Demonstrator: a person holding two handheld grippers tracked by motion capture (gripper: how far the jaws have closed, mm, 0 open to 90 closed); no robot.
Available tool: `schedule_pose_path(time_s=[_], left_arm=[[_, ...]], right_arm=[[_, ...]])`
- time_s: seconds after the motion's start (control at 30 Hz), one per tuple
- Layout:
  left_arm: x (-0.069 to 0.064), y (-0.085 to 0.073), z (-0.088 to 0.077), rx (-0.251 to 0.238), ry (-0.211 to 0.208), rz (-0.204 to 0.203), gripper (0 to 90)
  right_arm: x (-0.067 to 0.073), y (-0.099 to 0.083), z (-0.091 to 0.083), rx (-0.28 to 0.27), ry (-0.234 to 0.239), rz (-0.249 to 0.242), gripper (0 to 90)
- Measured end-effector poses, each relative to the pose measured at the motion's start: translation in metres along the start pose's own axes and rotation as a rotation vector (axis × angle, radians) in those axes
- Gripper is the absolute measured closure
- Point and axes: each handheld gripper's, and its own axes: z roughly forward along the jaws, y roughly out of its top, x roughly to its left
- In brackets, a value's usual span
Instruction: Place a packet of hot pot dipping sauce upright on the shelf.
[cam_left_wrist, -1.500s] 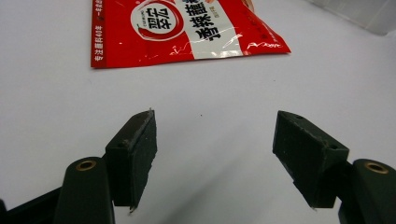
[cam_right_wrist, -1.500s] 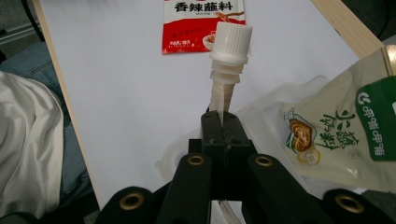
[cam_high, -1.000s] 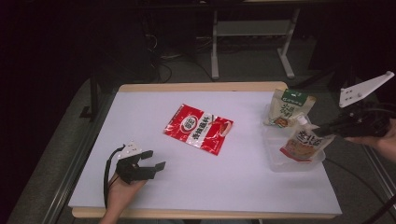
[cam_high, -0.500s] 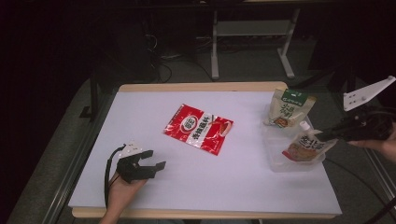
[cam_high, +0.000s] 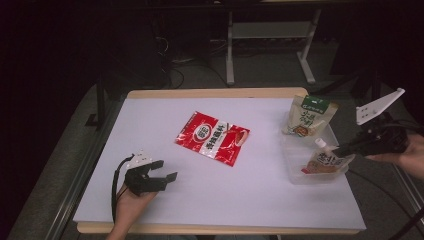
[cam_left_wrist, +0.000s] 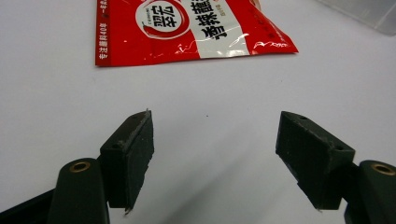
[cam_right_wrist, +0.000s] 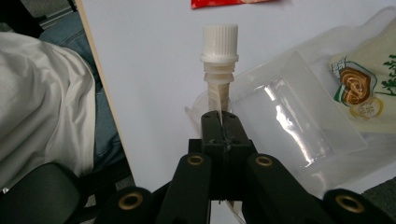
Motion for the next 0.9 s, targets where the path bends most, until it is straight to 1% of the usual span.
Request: schedule_pose_path(time_s=[0.07, 0.13, 0.27, 0.33, 0.43, 0.47, 0.5, 0.53, 0.63, 0.77, 0.9], left_arm=[[0.000, 0.000, 0.001, -0.001, 0.001, 0.006, 27.5], [0.001, 0.000, 0.001, -0.001, 0.000, 0.009, 27.5], [0.001, 0.000, 0.001, 0.000, 0.002, 0.012, 27.4], [0.001, 0.000, 0.001, 0.002, 0.001, 0.010, 27.5], [0.001, -0.001, 0.001, 0.005, 0.003, 0.012, 27.4], [0.001, -0.001, 0.001, 0.005, 0.002, 0.011, 27.4], [0.001, 0.000, 0.001, 0.004, 0.002, 0.012, 27.3], [0.001, 0.000, 0.001, 0.005, 0.001, 0.011, 27.2], [0.001, 0.000, 0.000, 0.003, 0.002, 0.013, 27.1], [0.001, 0.000, -0.001, 0.001, 0.002, 0.013, 26.6], [0.001, 0.000, -0.002, 0.002, 0.001, 0.016, 26.5]], right_arm=[[-0.005, -0.004, 0.006, -0.007, 0.010, 0.018, 90.0], [-0.010, -0.008, 0.011, -0.009, 0.009, 0.036, 90.0], [-0.019, -0.014, 0.023, 0.002, 0.007, 0.056, 89.8], [-0.022, -0.016, 0.024, -0.021, 0.003, 0.068, 89.7], [-0.022, -0.015, 0.024, -0.033, -0.011, 0.073, 88.9], [-0.022, -0.015, 0.024, -0.037, -0.011, 0.074, 87.3], [-0.022, -0.014, 0.024, -0.040, -0.024, 0.072, 84.8], [-0.022, -0.014, 0.024, -0.047, -0.027, 0.073, 84.5], [-0.022, -0.013, 0.022, -0.066, -0.019, 0.084, 79.8], [-0.019, -0.008, 0.024, -0.053, -0.010, 0.072, 74.2], [-0.016, -0.004, 0.025, -0.050, -0.011, 0.064, 71.7]])
